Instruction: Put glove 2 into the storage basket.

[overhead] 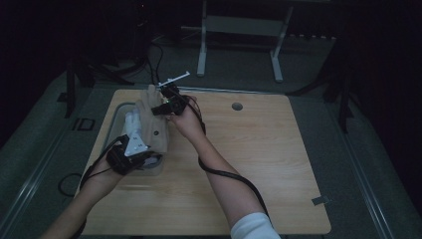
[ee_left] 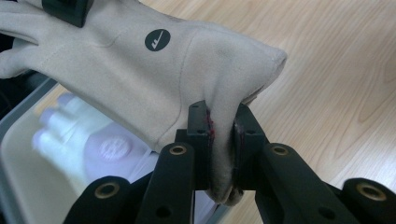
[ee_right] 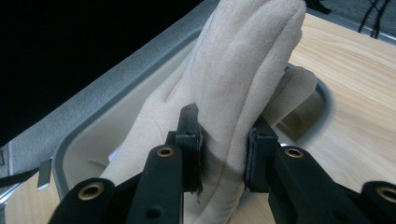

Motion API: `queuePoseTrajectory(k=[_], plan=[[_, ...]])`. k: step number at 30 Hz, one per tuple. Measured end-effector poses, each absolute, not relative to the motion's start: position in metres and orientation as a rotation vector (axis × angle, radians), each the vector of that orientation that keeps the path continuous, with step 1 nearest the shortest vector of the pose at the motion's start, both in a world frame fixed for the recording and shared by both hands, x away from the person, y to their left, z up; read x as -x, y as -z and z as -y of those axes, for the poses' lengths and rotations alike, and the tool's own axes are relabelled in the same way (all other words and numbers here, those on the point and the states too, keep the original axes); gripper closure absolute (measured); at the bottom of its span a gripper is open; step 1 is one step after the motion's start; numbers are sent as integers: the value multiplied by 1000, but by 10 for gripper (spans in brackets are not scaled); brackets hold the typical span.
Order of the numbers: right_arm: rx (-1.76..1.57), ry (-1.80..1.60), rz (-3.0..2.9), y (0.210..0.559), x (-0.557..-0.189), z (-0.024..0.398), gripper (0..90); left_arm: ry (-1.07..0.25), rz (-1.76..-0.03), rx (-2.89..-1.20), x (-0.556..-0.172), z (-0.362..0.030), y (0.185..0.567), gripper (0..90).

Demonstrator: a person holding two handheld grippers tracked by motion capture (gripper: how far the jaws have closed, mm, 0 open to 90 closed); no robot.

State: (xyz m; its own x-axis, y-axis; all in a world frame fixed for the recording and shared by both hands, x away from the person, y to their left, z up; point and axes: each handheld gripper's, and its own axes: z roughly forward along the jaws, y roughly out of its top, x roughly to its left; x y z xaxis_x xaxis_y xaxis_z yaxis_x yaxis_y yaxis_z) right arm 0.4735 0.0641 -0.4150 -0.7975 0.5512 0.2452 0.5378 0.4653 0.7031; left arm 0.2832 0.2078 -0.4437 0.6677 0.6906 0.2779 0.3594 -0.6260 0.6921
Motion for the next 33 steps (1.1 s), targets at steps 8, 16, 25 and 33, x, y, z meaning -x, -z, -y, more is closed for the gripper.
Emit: queuePoseTrajectory(k=[8,16,25,33], plan=[[-926,-1262,-2722,419,-473,-100,723,-709,-870,-2266,-278,-237,449,808],[-930,-1232,-2760,435,-482,-120,722,-684,-927,-2271,-286,-245,461,808],[-973,-1092,-2798,474,-488,-127,696,-597,-970,-2310,-296,-247,485,798],[-929,-1086,-2798,464,-486,-118,482,-553,-999,-2271,-297,-251,478,588]])
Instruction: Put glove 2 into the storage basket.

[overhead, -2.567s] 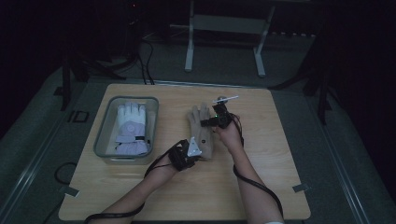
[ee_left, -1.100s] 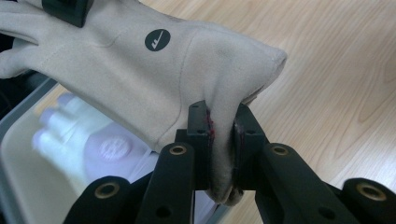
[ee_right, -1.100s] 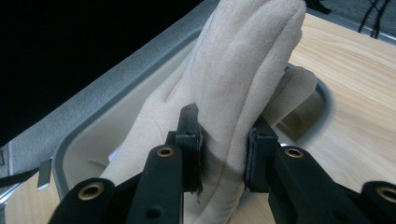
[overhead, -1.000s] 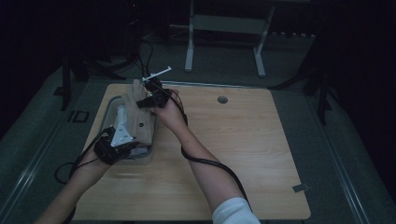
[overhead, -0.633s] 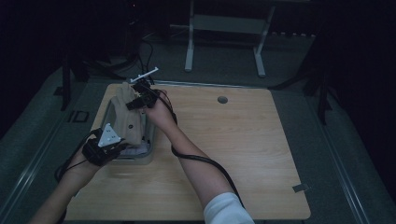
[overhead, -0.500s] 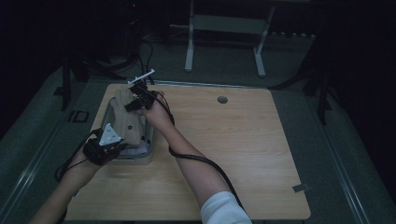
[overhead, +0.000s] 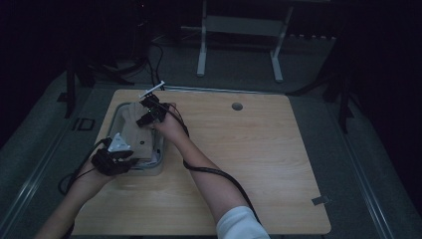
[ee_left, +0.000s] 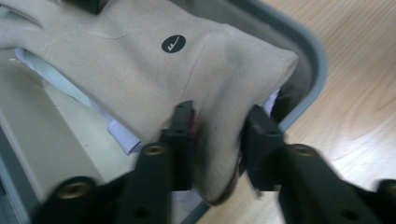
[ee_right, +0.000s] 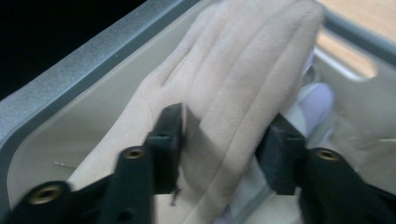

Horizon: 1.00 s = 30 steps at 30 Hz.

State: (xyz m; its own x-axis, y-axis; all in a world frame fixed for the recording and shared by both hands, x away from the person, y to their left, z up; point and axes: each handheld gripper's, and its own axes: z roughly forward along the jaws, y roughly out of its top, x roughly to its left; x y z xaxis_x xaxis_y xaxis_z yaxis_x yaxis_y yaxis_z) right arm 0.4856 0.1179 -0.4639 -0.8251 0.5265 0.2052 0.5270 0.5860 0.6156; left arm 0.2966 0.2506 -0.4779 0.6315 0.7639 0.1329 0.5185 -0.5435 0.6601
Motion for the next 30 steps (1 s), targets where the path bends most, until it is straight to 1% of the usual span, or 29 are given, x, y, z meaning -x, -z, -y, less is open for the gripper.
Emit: queuePoseTrajectory(k=[1,2,3,4,6,9,10,12,14,17,19,24,25,26,30], plan=[[920,1086,2797,462,-485,-116,471,-603,-1012,-2259,-294,-250,476,521],[918,1096,2796,458,-483,-112,457,-623,-1022,-2254,-292,-251,475,464],[915,1108,2797,456,-483,-110,428,-626,-1034,-2227,-289,-253,472,440],[911,1120,2792,452,-481,-106,401,-624,-1043,-2210,-287,-254,470,383],[914,1147,2780,447,-479,-100,382,-624,-1055,-2181,-283,-258,466,318],[885,1179,2778,442,-472,-89,294,-616,-1046,-2118,-275,-262,460,201],[856,1187,2771,442,-469,-86,276,-608,-1044,-2091,-273,-262,458,176],[822,1206,2749,442,-463,-78,245,-588,-1047,-2060,-272,-260,457,156],[811,1234,2735,443,-458,-71,238,-561,-1029,-2037,-272,-253,459,144],[785,1253,2740,446,-453,-61,208,-549,-1001,-2036,-274,-242,464,114],[763,1266,2743,448,-450,-53,194,-536,-988,-2029,-275,-236,466,113],[737,1280,2752,453,-442,-36,190,-471,-964,-1978,-279,-222,468,114],[737,1280,2752,453,-442,-36,190,-471,-964,-1978,-279,-222,468,114],[734,1284,2755,454,-441,-33,189,-463,-937,-1993,-280,-213,469,114],[722,1312,2750,456,-430,-13,190,-438,-908,-1999,-282,-203,471,118]])
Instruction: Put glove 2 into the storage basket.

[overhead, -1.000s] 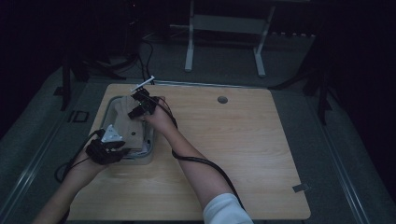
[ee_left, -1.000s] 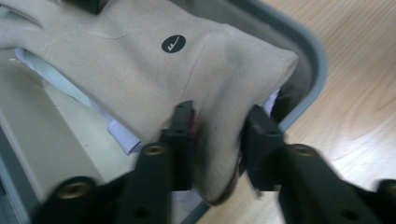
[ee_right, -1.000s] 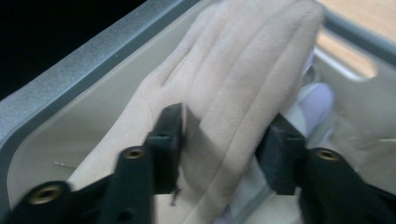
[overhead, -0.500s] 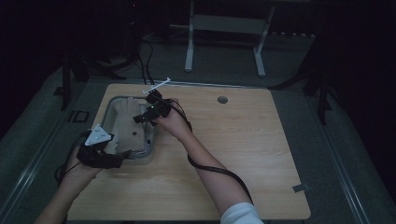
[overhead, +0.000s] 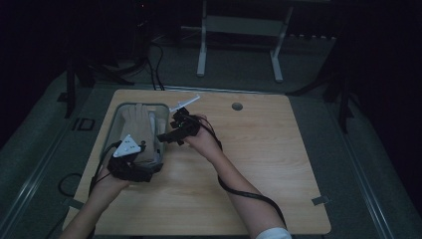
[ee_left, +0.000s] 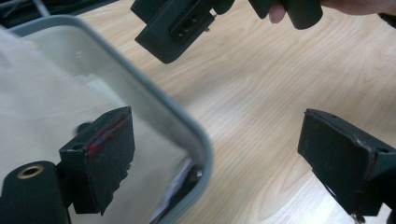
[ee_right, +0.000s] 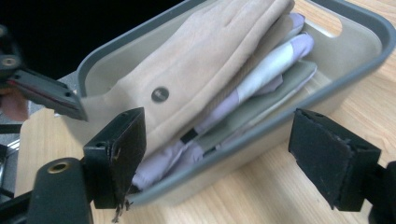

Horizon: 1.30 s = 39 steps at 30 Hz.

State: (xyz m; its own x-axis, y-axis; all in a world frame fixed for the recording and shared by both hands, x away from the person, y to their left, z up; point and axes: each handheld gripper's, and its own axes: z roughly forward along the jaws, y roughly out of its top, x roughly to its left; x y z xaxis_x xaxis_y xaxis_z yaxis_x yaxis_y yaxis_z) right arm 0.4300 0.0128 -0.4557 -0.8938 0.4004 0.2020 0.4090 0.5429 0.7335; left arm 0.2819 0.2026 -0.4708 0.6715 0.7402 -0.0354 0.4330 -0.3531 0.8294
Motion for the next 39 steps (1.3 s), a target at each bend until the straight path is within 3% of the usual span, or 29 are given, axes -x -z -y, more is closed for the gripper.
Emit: queuePoseTrajectory(k=[22,39], plan=[[800,1329,2754,484,-404,69,191,-315,-745,-2039,-279,-150,489,118],[821,1334,2761,507,-396,103,193,-256,-681,-2087,-278,-122,510,118]])
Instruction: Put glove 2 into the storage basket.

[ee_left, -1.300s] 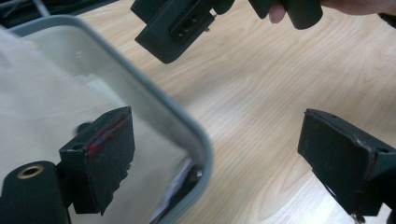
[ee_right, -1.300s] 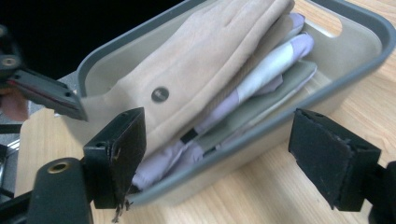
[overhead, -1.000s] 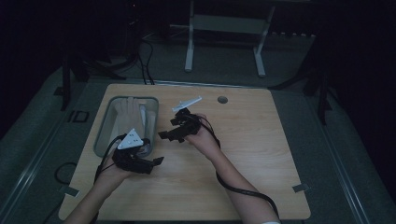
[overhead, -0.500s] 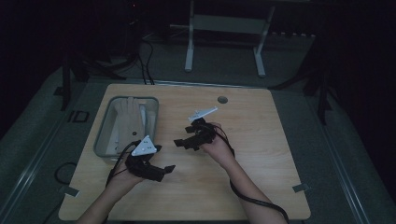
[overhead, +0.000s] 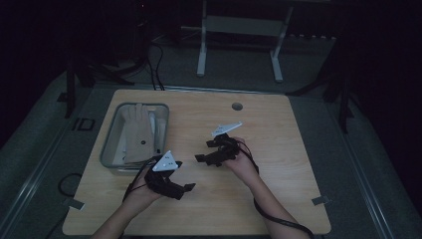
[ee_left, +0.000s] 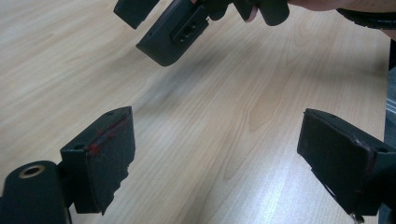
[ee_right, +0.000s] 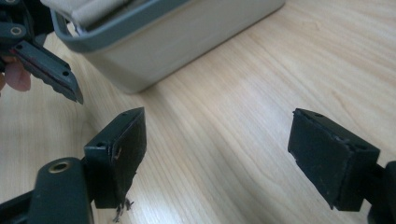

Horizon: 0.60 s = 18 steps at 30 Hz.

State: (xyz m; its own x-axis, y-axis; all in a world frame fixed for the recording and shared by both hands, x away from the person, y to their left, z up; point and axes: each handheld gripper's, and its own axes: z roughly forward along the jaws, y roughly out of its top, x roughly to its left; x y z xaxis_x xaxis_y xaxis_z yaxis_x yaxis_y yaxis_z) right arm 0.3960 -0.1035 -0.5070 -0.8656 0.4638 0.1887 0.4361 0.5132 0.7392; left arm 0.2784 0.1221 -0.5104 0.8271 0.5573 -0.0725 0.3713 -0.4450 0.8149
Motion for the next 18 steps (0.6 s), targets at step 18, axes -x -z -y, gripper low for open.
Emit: queuePoseTrajectory(k=[18], plan=[[-800,-1278,-2709,542,-388,127,173,-194,-649,-2119,-279,-105,544,118]])
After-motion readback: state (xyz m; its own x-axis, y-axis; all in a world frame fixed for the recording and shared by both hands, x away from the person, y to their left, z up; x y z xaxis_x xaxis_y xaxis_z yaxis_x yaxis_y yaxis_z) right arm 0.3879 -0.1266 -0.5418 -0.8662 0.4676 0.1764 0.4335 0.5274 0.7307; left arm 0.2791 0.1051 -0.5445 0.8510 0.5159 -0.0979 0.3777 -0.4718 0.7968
